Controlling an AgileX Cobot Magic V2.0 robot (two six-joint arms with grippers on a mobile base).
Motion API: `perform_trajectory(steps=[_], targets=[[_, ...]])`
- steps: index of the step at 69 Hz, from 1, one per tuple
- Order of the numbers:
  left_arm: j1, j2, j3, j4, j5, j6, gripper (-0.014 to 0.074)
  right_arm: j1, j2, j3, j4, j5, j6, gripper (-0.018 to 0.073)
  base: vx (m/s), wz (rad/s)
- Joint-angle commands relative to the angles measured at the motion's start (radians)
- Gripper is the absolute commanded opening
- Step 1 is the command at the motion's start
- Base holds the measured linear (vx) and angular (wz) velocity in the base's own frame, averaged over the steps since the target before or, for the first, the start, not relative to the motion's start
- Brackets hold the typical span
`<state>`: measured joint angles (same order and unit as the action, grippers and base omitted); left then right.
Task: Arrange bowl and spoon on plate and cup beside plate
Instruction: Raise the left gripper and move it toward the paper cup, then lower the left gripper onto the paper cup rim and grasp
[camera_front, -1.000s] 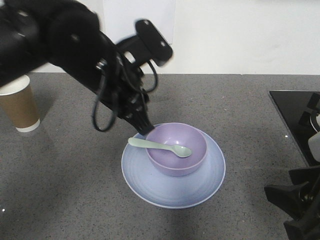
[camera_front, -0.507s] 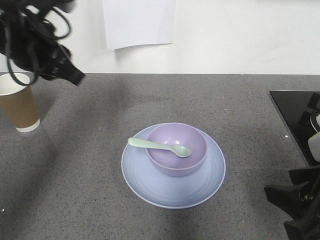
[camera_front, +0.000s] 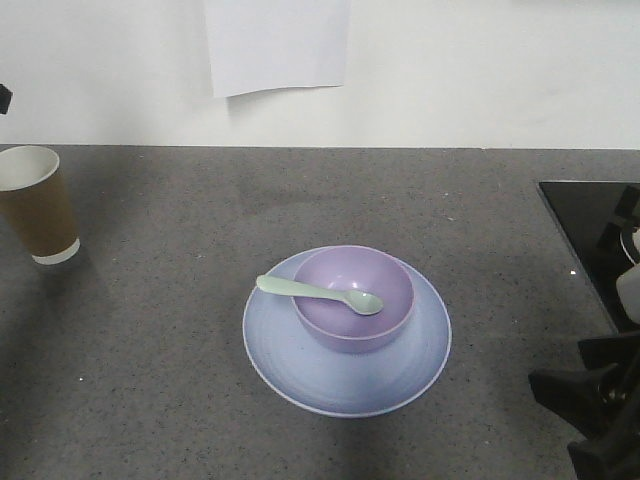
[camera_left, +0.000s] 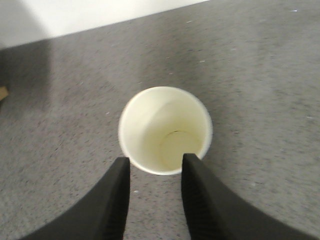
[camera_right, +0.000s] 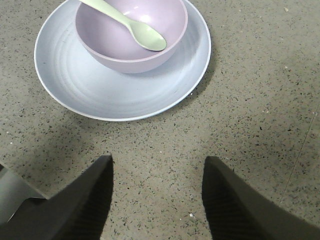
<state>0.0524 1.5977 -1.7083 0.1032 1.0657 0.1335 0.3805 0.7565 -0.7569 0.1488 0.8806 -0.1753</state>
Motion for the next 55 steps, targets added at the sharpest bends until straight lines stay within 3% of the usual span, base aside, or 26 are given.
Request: perform_trajectory(steps=[1, 21, 55], targets=[[0.041, 0.0, -0.032, -0.005, -0.076, -0.021, 0.0254, 0.002, -0.002, -0.024, -0.002, -0.053, -0.009, 0.039, 0.0, 0.0], [0.109, 0.099, -0.032, -0.132, -0.163, -0.011, 0.0254, 0.002, -0.002, -0.024, -0.002, -0.054, -0.009, 0.039, 0.0, 0.0], [0.109, 0.171, -0.032, -0.129, -0.217, -0.003, 0.0254, 0.002, -0.002, -0.024, -0.002, -0.053, -0.009, 0.039, 0.0, 0.0]])
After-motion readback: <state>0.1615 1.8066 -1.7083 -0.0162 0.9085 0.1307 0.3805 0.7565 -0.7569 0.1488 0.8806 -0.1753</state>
